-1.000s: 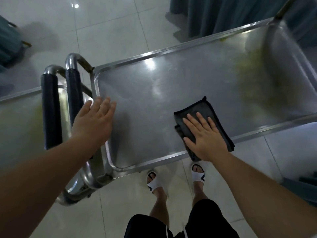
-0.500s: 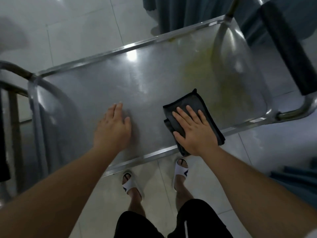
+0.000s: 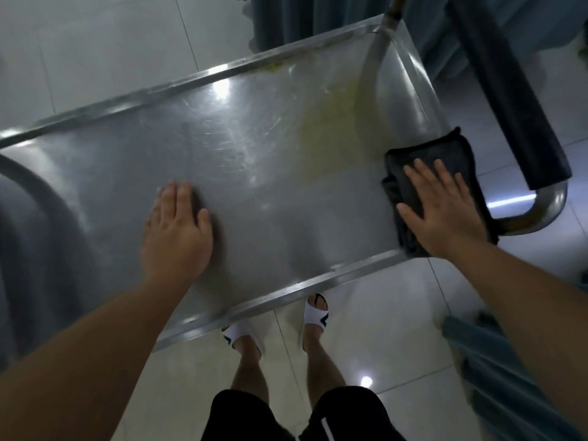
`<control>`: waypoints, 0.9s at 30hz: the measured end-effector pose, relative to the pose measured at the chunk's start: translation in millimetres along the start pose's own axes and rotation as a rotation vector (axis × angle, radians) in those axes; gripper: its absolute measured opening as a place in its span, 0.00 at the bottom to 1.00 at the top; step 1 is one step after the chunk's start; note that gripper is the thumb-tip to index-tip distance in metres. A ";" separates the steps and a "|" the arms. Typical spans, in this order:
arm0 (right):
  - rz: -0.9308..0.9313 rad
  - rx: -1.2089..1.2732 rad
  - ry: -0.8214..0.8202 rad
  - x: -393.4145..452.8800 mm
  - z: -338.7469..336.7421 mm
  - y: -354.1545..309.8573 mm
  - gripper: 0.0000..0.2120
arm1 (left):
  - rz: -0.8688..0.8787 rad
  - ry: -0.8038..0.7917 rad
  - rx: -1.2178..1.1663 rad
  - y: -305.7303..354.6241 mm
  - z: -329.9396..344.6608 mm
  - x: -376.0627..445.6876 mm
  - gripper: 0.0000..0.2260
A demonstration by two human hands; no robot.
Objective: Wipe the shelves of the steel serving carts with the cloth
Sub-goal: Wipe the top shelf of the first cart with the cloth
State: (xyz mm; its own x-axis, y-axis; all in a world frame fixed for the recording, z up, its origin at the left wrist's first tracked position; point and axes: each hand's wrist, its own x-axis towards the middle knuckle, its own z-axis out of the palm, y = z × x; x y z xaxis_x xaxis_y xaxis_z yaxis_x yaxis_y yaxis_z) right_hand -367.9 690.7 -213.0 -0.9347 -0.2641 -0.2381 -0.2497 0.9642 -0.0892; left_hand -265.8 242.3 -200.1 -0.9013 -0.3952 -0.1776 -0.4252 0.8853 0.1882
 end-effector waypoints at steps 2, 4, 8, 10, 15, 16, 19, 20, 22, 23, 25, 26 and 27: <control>0.021 0.009 0.000 5.2 0.4 2.5 0.34 | -0.049 0.051 0.013 -13.8 4.6 6.1 0.28; 0.067 0.018 0.017 5.9 2.9 -5.5 0.34 | -0.099 0.067 -0.005 -23.8 10.6 6.8 0.29; 0.196 0.044 0.049 -2.7 11.5 -45.3 0.35 | -0.128 0.102 -0.055 -30.4 24.0 5.2 0.30; 0.173 0.056 0.065 -9.0 16.5 -85.7 0.36 | -0.132 0.118 -0.063 -32.0 27.2 6.2 0.30; -0.114 0.081 0.069 -25.6 42.8 -231.4 0.35 | -0.154 0.142 -0.077 -30.9 27.1 7.7 0.31; -0.198 0.096 0.065 -25.0 46.7 -259.0 0.35 | -0.154 0.149 -0.081 -30.2 26.9 7.4 0.31; -0.429 0.096 0.056 -1.7 49.3 -309.0 0.33 | -0.151 0.166 -0.088 -29.9 27.4 6.8 0.30; -0.490 0.074 0.049 10.0 47.7 -314.3 0.32 | -0.151 0.166 -0.090 -30.4 28.5 6.8 0.30; -0.585 0.035 0.028 31.8 42.8 -311.9 0.32 | -0.151 0.164 -0.094 -31.1 29.8 6.0 0.30; -0.615 0.024 0.022 41.3 39.6 -306.1 0.33 | -0.150 0.164 -0.092 -30.9 30.1 5.8 0.30; -0.620 0.012 0.029 57.0 30.8 -287.3 0.33 | -0.144 0.151 -0.090 -30.6 29.7 5.4 0.31; -0.589 0.006 0.044 65.5 26.2 -273.4 0.33 | -0.143 0.143 -0.091 -30.4 29.4 5.3 0.31; -0.542 0.000 0.062 75.3 21.2 -256.5 0.33 | -0.144 0.136 -0.090 -30.5 29.0 5.3 0.31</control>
State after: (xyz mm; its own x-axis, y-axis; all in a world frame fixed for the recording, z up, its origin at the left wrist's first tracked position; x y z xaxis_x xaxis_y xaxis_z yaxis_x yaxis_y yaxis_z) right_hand -368.9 423.0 -228.6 -0.6854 -0.7212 -0.1004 -0.6998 0.6905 -0.1830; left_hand -255.2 220.4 -234.7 -0.8312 -0.5505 -0.0783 -0.5503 0.7944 0.2569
